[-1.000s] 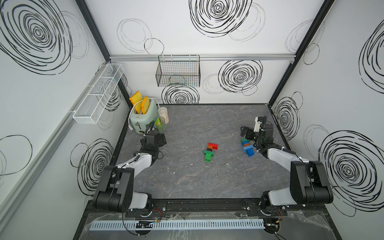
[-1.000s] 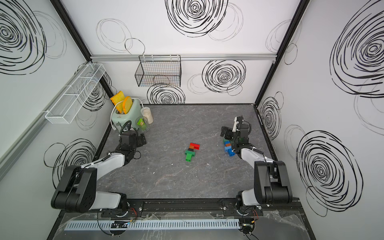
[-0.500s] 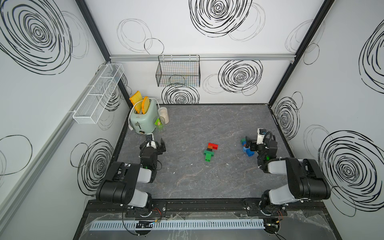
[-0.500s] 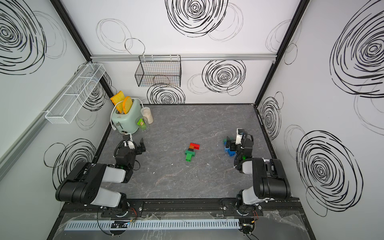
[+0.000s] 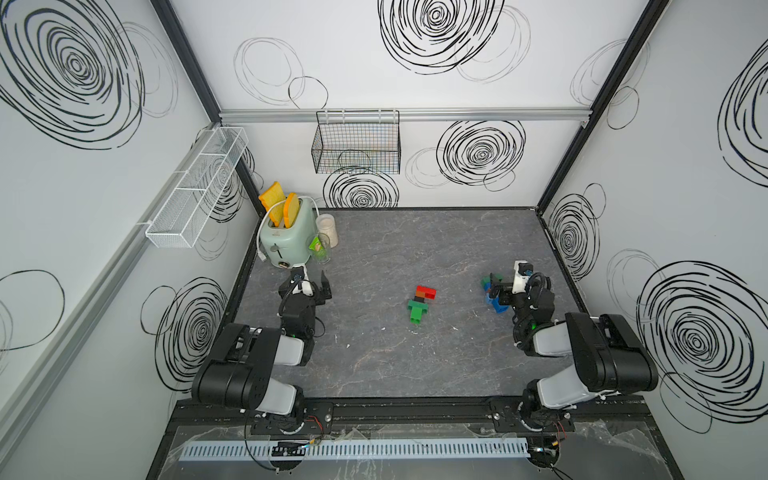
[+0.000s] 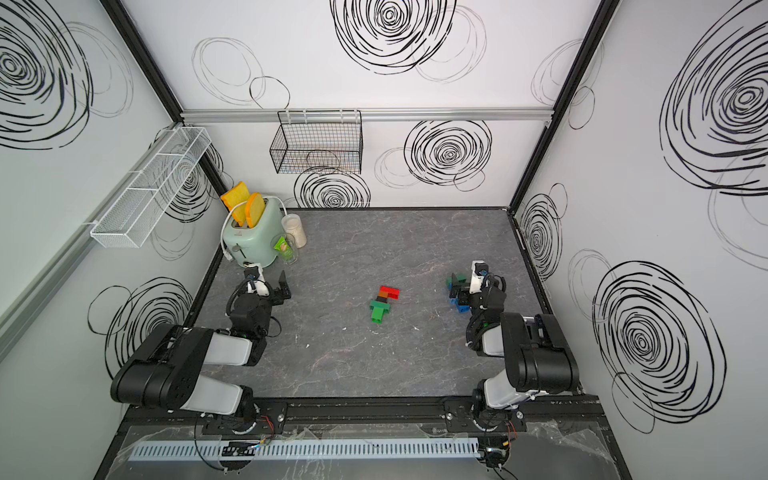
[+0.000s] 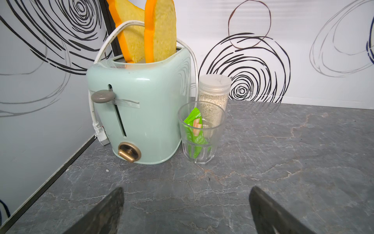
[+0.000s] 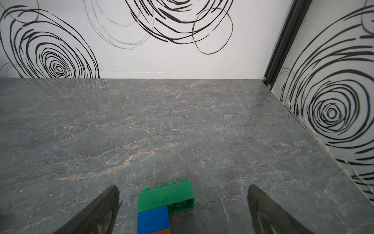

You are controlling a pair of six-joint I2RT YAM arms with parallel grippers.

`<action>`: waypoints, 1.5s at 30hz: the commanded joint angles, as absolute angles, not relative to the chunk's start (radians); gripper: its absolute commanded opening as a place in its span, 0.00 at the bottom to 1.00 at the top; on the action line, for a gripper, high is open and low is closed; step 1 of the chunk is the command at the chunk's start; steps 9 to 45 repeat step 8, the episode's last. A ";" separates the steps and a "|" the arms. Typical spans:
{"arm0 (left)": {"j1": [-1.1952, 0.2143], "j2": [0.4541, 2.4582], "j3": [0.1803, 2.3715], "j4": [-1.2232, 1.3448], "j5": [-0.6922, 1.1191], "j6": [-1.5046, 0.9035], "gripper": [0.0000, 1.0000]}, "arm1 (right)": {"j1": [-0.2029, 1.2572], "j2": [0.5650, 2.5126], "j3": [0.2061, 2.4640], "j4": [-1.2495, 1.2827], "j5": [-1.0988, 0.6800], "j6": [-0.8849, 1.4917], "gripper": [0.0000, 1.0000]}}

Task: Assemble the letter f with lego
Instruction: Reset both arms

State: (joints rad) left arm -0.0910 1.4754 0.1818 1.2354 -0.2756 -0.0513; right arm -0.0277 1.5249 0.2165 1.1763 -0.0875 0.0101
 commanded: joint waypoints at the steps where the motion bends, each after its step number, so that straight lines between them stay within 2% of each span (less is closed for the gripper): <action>1: -0.095 1.473 0.199 1.310 -0.290 -0.035 0.98 | -0.028 1.522 0.241 1.200 -0.091 -0.004 0.99; 45: -0.098 1.473 0.196 1.312 -0.293 -0.035 0.98 | -0.031 1.516 0.231 1.217 -0.092 -0.002 0.99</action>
